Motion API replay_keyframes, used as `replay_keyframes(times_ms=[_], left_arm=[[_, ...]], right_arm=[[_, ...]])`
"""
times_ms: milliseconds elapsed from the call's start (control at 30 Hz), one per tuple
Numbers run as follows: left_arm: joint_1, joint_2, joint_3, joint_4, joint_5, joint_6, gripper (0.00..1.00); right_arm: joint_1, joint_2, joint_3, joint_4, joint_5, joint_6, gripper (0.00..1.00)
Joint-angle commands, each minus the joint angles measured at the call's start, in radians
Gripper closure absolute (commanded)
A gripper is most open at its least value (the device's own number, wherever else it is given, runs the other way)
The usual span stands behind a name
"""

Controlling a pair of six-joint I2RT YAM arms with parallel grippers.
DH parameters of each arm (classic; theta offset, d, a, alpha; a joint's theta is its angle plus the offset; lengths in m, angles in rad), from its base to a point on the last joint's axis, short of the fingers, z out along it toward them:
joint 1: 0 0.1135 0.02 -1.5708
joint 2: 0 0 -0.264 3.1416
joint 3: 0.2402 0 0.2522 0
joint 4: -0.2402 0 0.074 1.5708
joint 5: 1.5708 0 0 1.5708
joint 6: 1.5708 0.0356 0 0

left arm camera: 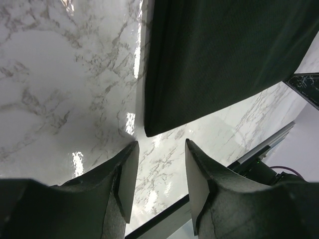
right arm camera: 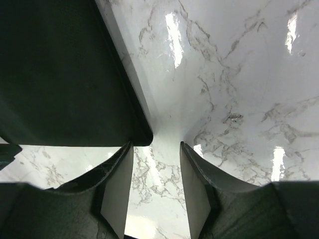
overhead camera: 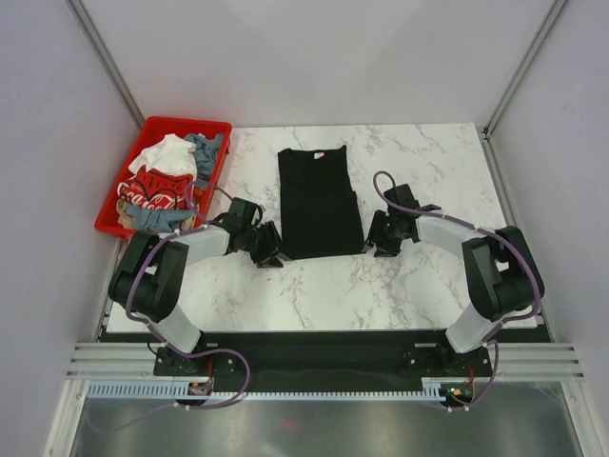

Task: Fold and stack the t-shirts
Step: Fold the tshirt

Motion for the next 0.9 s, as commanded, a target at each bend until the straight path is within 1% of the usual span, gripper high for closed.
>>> replay_keyframes(times_ms=[0,133,167,300,500,533,567,600,633,667,700,767,800,867], left_arm=[[0.004,0.032,-0.019,0.046,-0.051,-0.041,0.50],[0.004,0.047,-0.015,0.054,-0.056,-0.054,0.53],[0.004,0.048,-0.016,0.054,-0.057,-0.058,0.56],[0.004,0.045,-0.026,0.056,-0.080,-0.061,0.61],[0.004,0.042,-0.035,0.054,-0.111,-0.057,0.74],[0.004,0.045,-0.035,0.054,-0.117,-0.055,0.77],[0.004,0.048,-0.033,0.056,-0.119,-0.055,0.85],[0.004,0.053,-0.032,0.056,-0.119,-0.055,0.90],[0.004,0.055,-0.030,0.056,-0.117,-0.055,0.96],[0.004,0.053,-0.029,0.056,-0.117,-0.057,0.98],[0.004,0.052,-0.027,0.054,-0.117,-0.057,0.98],[0.004,0.039,-0.032,0.056,-0.112,-0.057,0.98],[0.004,0.016,-0.035,0.054,-0.111,-0.057,0.98],[0.002,-0.014,-0.052,0.056,-0.106,-0.063,0.98]], right_arm=[[0.001,-0.051,-0.043,0.122,-0.025,0.069,0.49],[0.002,-0.056,-0.088,0.165,-0.043,0.095,0.50],[0.002,-0.060,-0.103,0.171,-0.043,0.098,0.50],[0.001,-0.062,-0.120,0.185,-0.031,0.095,0.52],[0.002,-0.051,-0.132,0.200,-0.025,0.095,0.57],[0.002,-0.050,-0.134,0.206,-0.023,0.095,0.59],[0.002,-0.042,-0.135,0.212,-0.021,0.094,0.61],[0.001,-0.040,-0.137,0.217,-0.023,0.094,0.68],[0.001,-0.036,-0.138,0.223,-0.024,0.094,0.72],[0.001,-0.034,-0.140,0.228,-0.028,0.089,0.76],[0.002,-0.031,-0.141,0.231,-0.031,0.088,0.84],[0.001,-0.037,-0.144,0.231,-0.034,0.082,0.93],[0.001,-0.042,-0.149,0.231,-0.035,0.076,1.00],[0.005,-0.065,-0.164,0.232,-0.043,0.072,1.00]])
